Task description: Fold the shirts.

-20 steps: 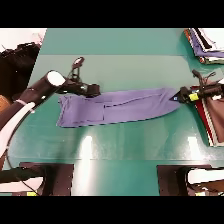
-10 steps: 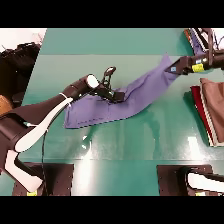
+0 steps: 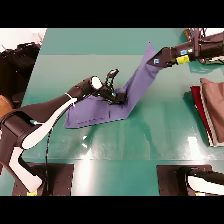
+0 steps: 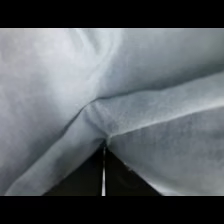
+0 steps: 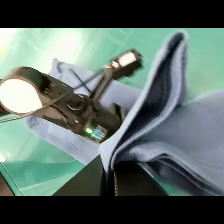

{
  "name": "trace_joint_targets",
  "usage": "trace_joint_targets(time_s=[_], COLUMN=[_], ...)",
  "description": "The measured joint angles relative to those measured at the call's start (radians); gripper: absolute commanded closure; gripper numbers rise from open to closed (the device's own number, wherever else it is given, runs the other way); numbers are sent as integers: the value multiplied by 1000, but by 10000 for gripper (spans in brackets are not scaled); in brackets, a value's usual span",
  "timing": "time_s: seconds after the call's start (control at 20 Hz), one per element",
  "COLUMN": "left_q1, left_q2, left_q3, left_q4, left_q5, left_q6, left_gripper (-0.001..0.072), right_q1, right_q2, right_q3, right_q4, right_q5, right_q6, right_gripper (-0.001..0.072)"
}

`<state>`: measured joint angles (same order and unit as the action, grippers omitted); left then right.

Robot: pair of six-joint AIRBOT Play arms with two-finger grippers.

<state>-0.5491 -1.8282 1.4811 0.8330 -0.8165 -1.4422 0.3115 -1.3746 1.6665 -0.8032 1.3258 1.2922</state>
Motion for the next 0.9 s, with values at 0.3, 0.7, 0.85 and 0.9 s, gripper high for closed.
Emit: trace_joint_targets(time_s=[0.3, 0.7, 0.85, 0.9], left_q1=[171, 517, 596, 611], left_q2=[179, 561, 636, 650], left_q3=[11, 12, 12, 11], left_q4=[97, 315, 346, 353], left_q5=[-51, -183, -227, -242], left_q6=[0, 0, 1, 1], left_gripper=[677, 676, 676, 676], right_q1=[148, 502, 563, 568], right_q2=[-35, -333, -432, -449], right_q3=[17, 147, 249, 275], right_q4=[40, 189, 189, 169], right_q5=[-64, -241, -222, -195], right_q6=[-27, -180, -195, -186], right_gripper=[696, 81, 162, 162])
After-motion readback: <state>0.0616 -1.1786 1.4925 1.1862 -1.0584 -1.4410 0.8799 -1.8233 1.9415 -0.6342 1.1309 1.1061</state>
